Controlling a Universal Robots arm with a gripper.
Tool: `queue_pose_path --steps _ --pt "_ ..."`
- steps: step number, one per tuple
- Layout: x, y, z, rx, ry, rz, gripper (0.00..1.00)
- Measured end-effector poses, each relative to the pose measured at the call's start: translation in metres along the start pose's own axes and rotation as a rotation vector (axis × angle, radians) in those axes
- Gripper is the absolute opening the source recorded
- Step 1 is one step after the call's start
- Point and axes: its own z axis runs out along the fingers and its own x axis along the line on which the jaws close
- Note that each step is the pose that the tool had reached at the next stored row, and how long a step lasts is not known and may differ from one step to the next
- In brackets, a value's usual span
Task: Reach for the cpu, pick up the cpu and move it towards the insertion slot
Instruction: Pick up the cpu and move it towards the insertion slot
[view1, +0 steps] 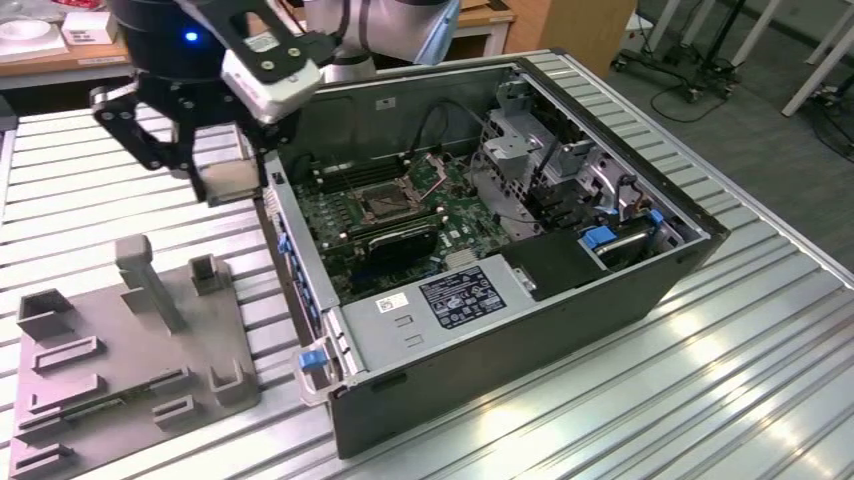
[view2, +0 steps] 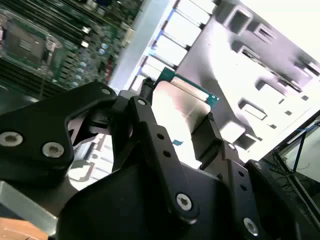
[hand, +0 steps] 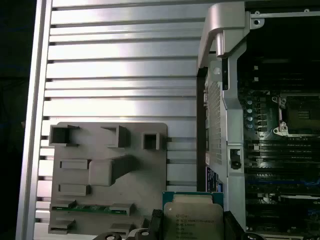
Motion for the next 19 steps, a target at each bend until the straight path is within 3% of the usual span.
queue_pose_path --steps 4,19 --pt "-0.0173 -0.0001 0.0013 -0.0001 -0.0003 0.000 0.55" --pt "-0.0205 -0.0001 0.0012 0.0001 -0.0001 0.000 0.55"
